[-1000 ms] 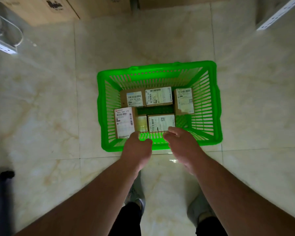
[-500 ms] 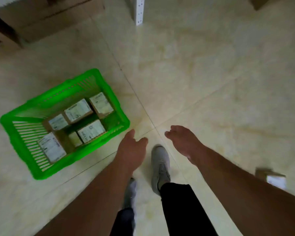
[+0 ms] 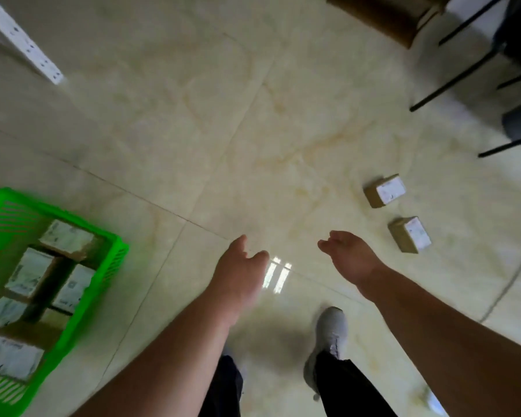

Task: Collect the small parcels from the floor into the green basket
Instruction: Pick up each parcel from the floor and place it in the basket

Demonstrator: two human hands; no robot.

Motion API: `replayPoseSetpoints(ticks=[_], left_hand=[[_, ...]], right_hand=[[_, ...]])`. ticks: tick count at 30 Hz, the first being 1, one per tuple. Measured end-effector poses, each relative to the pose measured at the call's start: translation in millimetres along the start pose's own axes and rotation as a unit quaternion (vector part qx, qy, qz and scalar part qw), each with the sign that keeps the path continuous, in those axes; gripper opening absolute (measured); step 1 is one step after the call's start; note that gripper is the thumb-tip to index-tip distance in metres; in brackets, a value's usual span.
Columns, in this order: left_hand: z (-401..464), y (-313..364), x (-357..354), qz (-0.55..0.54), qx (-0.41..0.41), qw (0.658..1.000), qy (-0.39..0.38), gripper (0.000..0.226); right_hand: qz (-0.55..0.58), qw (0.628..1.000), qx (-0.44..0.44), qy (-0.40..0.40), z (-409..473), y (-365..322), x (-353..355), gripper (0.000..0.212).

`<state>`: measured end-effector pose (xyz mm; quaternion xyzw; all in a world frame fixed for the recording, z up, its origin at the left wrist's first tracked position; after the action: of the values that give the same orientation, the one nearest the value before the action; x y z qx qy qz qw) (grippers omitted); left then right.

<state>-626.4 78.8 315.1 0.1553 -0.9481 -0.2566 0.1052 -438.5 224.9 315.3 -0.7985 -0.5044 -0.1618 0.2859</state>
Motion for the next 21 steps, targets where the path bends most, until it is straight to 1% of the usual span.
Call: replayPoseSetpoints(ticks=[2,4,7,11,14,17,19,21], left_hand=[[-0.5,7.7,-42.0,0.016,-0.002,1.000,-0.023,0.068],[2.7,10.2,-86.7,0.039,-0.003,0.998,-0.039,0.068],[5.0,9.1,-156.5,0.083,-0.001,0.995,-0.056,0.065],[-4.3,9.7,-249.9,0.140,0.007,0.988,-0.062,0.054],[-18.1,13.9,-328.0,0.175,0.009,0.981,-0.081,0.037],[-30.4,14.1,-382.2,0.154,0.030,0.984,-0.085,0.062],[-38.1,17.6,-420.9,0.141,0.033,0.986,-0.087,0.066],[-39.2,19.4,-455.3,0.132,0.035,0.986,-0.097,0.067]], right_hand=[[0.020,0.999,-0.023,0.029,4.7,42.7,31.8,0.051],[0.038,0.998,-0.044,0.028,10.7,87.6,56.1,0.049],[0.080,0.994,-0.062,0.030,24.2,156.6,89.7,0.054],[0.121,0.990,-0.073,0.030,41.7,237.1,138.2,0.051],[0.147,0.985,-0.088,0.034,55.1,298.8,183.7,0.050],[0.167,0.981,-0.087,0.040,66.2,337.4,220.3,0.057],[0.178,0.979,-0.087,0.045,73.7,362.1,247.1,0.064],[0.164,0.982,-0.079,0.053,84.6,379.5,271.9,0.060]])
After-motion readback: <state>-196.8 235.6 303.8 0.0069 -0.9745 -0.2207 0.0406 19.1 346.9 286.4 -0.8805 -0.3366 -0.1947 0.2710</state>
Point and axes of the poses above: each hand's wrist, its own z-axis towards the middle knuckle, its own x-axis out of the back of the hand, y = z × x, the point moved 9 cm from there along z, towards the middle knuckle, and after that the axes turned 2 degrees about -z, right-handed, at the moved point
